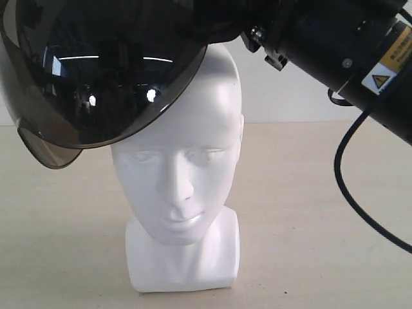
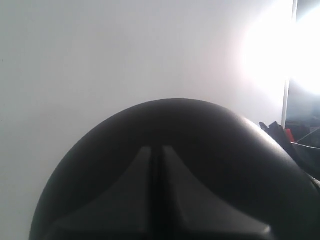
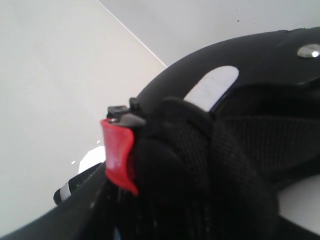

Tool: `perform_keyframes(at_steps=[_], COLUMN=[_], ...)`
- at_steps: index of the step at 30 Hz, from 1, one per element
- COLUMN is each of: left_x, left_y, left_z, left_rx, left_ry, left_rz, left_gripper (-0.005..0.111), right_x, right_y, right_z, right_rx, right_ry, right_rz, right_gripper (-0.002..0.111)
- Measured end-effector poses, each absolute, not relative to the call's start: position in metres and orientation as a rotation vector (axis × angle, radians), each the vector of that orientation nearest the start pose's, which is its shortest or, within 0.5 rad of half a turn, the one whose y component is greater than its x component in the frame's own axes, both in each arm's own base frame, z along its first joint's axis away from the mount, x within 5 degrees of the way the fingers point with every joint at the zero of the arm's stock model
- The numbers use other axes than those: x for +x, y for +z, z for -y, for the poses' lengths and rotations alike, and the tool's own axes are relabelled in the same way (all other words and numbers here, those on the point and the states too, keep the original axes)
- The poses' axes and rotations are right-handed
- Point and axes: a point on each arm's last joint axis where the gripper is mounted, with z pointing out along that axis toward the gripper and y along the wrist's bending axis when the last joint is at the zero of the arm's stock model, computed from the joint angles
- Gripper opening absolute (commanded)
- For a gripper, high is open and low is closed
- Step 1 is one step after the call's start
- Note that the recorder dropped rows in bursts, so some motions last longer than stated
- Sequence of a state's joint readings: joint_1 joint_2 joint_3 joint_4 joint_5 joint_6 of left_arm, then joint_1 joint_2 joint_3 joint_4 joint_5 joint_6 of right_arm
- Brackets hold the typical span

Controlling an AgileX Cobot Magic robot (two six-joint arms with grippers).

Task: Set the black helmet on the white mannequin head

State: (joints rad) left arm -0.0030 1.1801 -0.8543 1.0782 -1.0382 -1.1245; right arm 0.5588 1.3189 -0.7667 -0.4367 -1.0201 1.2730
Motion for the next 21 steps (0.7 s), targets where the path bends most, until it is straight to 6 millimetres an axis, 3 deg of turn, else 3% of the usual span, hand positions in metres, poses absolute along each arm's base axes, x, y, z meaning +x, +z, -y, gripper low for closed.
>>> perform_keyframes(at_steps=[11,21], left_x=[0.229,0.225], left_y=[0.385,0.385], left_z=[0.071,0.088], left_rx=[0.603,0.694], left_ry=[-0.811,-0.830], left_rz=[-1.197,-1.200], left_gripper=[0.004,0.004], right_x=[0.218,0.204], right_y=[0.353,0.338], right_z=[-0.172,-0.143], right_rx=[-0.087,-0.057], right_ry=[1.572,1.497], right_rz=[-1.259,-1.301], right_gripper=[0.000,0.000])
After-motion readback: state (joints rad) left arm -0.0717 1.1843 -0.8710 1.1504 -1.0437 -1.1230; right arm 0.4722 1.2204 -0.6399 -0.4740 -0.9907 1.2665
